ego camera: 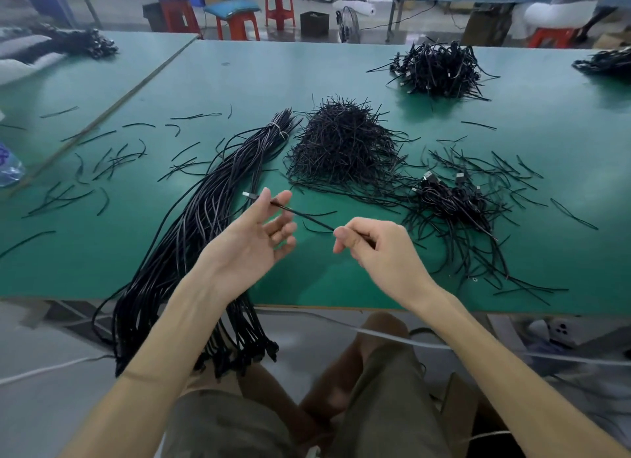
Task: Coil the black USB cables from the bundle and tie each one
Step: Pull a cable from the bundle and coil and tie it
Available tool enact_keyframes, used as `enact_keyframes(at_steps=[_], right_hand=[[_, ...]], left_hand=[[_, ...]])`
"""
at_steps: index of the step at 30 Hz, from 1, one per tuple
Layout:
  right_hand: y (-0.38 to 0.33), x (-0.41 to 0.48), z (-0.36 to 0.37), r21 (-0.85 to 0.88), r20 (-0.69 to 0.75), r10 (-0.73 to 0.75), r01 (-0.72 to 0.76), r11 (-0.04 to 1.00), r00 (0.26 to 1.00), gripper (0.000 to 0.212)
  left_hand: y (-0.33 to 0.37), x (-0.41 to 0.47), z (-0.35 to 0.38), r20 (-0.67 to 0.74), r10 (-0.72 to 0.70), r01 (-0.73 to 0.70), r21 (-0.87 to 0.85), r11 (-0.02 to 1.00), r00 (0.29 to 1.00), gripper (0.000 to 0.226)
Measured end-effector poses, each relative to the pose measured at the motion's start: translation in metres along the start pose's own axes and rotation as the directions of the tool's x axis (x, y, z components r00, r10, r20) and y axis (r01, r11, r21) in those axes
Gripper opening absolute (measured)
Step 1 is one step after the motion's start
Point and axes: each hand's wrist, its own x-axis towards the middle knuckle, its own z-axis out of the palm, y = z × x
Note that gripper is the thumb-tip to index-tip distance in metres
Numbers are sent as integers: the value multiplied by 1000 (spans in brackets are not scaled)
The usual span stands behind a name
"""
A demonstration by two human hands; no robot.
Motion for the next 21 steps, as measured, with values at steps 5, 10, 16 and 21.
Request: enact_keyframes(at_steps=[5,10,16,21], right_hand=[[1,-5,4,-92,136,12,0,996,991,32],[8,-2,-10,-180,171,74,-42,983,982,63],[6,5,-17,-118,63,93,-85,989,994,69],[-12,10,-10,85,36,81,-84,993,996,65]], left_hand=[[-5,2,10,62,68,-51,-237,970,996,30],[-1,-8,10,267,52,-37,-61,997,962,44],[-15,-22,23,463,2,-314,598,738,886,53],[-40,-10,37,316,12,-313,934,173,949,36]])
